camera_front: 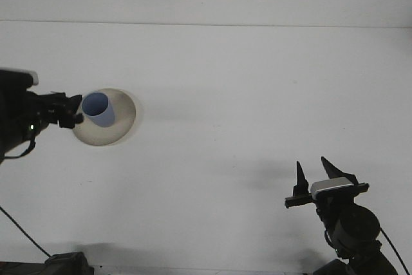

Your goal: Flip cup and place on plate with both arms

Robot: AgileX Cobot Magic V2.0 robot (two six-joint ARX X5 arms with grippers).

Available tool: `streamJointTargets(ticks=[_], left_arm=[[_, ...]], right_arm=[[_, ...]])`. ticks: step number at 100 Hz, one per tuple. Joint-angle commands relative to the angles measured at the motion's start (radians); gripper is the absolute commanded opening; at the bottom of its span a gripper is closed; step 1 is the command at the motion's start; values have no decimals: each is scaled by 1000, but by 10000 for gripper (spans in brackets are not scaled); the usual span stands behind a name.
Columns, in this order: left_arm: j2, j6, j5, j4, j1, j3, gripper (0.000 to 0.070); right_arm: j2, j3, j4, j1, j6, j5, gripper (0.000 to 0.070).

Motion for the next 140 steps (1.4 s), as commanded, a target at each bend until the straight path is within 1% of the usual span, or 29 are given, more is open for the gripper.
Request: streamJointTargets(ticks=[1, 6, 9, 10, 18, 28, 34, 38, 47, 57, 117, 126, 130, 140], left_arm=[[-79, 36, -20, 79, 4, -153, 12], [-155, 27, -61, 165, 4, -277, 13], [-201, 16, -88, 222, 4, -354, 13], [-216, 13, -96, 239, 4, -378, 13], [-343, -19, -136, 412, 4, -583, 13], [-491, -38, -140, 637, 4, -811, 14], [-563, -46, -142, 725, 4, -906, 13], [-601, -50, -157, 758, 3, -949, 13], [-655, -82, -200, 765, 4, -989, 12], [-681, -111, -204, 748, 4, -988, 15], [-781, -109, -204, 744, 3, -988, 15], [-794, -117, -206, 774, -5, -1006, 13], [-805, -115, -231, 780, -21, -1028, 14], [-827, -108, -397, 866, -91, -1136, 14]], right_arm=[[0, 0, 34, 5, 56, 45, 251], [0, -1, 60, 5, 64, 73, 111], [0, -1, 73, 5, 62, 83, 2], [0, -1, 77, 5, 62, 85, 0], [0, -1, 120, 5, 61, 93, 2], [0, -1, 167, 5, 61, 93, 2], [0, -1, 185, 5, 60, 93, 2], [0, -1, 188, 5, 58, 93, 2], [0, -1, 180, 5, 61, 93, 2], [-1, -1, 183, 5, 60, 93, 2], [-1, -1, 184, 5, 60, 92, 2], [-1, -1, 184, 5, 60, 92, 2], [0, -1, 183, 5, 60, 92, 2], [-1, -1, 184, 5, 60, 92, 2]])
